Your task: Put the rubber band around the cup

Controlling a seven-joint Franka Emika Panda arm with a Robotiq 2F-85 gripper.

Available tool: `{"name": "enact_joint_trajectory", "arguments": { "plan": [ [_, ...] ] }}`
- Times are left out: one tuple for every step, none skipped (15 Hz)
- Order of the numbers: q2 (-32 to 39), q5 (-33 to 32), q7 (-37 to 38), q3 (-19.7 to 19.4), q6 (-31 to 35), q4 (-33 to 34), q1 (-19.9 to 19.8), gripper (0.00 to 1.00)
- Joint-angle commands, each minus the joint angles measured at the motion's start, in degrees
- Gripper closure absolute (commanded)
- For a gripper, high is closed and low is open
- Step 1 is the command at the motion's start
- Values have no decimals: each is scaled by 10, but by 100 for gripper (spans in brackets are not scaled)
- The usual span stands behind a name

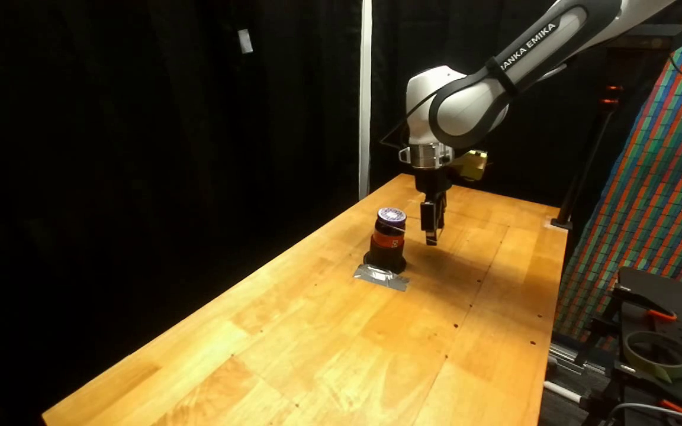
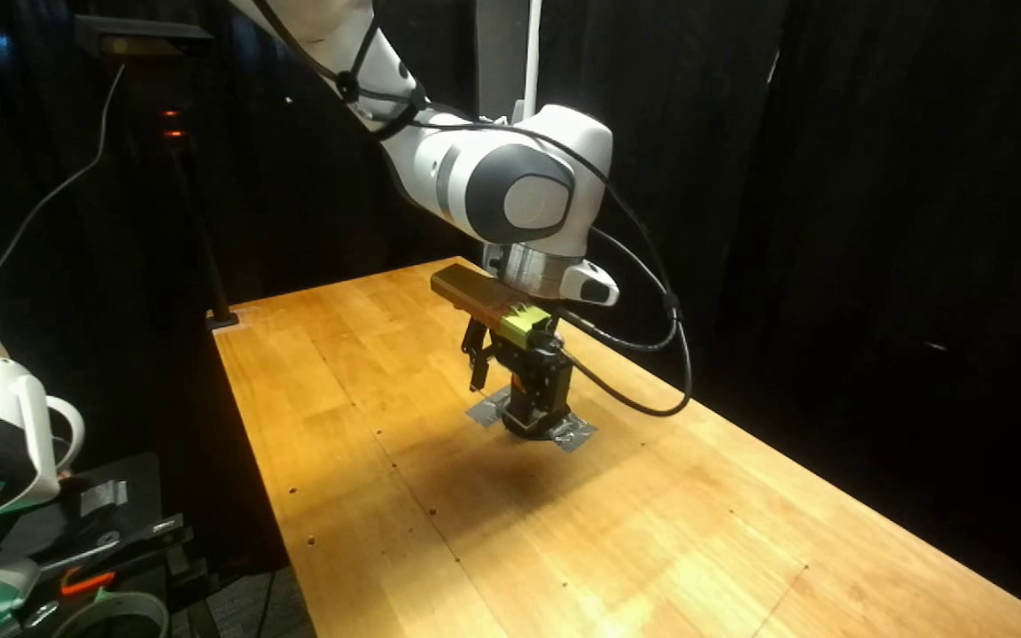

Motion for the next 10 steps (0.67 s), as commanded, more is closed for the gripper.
{"name": "enact_joint_trajectory", "arguments": {
  "plan": [
    [-15,16,-6,3,29,-33,-14,0],
    [-14,17,-3,2,44,-36,-15,0],
    [-9,21,-4,3,54,-34,-16,0],
    [-9,25,-6,4,62,-36,-18,0],
    [-12,27,-9,5,69,-41,-20,6],
    [-16,30,-11,5,80,-49,-21,26],
    [-24,34,-15,6,97,-63,-25,32],
    [-28,36,-18,7,110,-72,-27,42],
    [-37,41,-19,8,137,-92,-30,49],
    [-44,47,-22,10,162,-108,-33,56]
  ]
}}
